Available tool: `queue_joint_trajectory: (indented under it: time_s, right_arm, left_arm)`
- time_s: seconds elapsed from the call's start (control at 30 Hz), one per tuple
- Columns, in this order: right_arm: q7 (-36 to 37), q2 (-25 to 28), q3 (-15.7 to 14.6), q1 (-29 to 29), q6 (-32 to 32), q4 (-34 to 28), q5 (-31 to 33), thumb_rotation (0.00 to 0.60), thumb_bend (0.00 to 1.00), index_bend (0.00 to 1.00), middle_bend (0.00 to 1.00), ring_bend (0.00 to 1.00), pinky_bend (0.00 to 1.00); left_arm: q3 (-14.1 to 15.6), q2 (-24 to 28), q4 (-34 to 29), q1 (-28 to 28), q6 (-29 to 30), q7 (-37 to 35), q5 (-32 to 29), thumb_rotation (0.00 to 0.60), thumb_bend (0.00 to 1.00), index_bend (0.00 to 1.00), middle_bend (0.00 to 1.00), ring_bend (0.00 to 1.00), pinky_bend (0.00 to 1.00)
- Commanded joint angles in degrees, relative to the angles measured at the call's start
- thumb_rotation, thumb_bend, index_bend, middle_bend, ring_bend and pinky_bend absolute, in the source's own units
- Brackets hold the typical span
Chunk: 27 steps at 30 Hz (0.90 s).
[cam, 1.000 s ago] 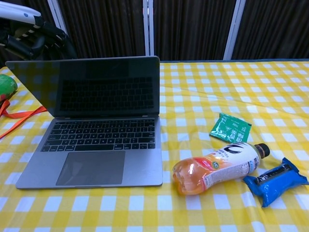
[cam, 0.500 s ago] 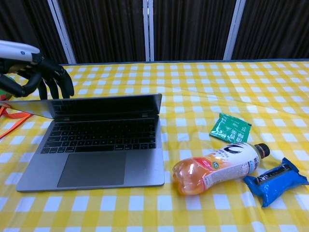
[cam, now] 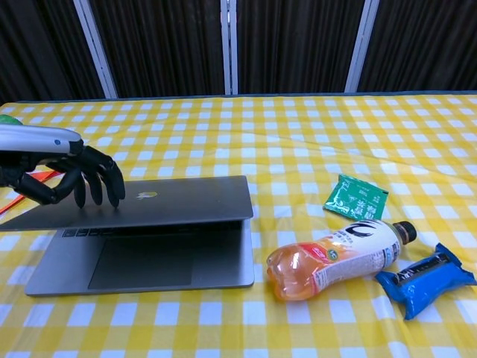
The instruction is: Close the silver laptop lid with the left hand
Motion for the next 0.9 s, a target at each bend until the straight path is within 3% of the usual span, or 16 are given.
queue_joint_trajectory:
  time_s: [0.03, 0.63, 0.9]
  right_arm:
    - [0.15, 0.07, 0.03, 0.02, -0.04, 0.02, 0.07, 0.600, 0.00, 0.00, 0.00, 0.00, 0.00]
    - [0.76, 0.35, 0.04, -0.03, 0.05, 0.04, 0.10, 0.600, 0.00, 0.00, 0.00, 0.00, 0.00]
    - [1.18, 0.50, 0.05, -0.06, 0.07, 0.11, 0.20, 0.600, 0.00, 0.00, 0.00, 0.00, 0.00]
  left_arm:
    - [1.03, -2.07, 1.49, -0.21, 0.12, 0.19, 0.14, 0.600, 1.00, 0.32, 0.30, 0.30, 0.34]
    - [3.89, -7.29, 4.73, -1.56, -1.34, 2.45, -2.80, 0.600, 1.00, 0.32, 0.30, 0.30, 0.34]
    - [2.36, -5.00, 1.92, 0.45, 5.57, 0.38, 0.74, 0.600, 1.00, 0.32, 0.30, 0.30, 0.34]
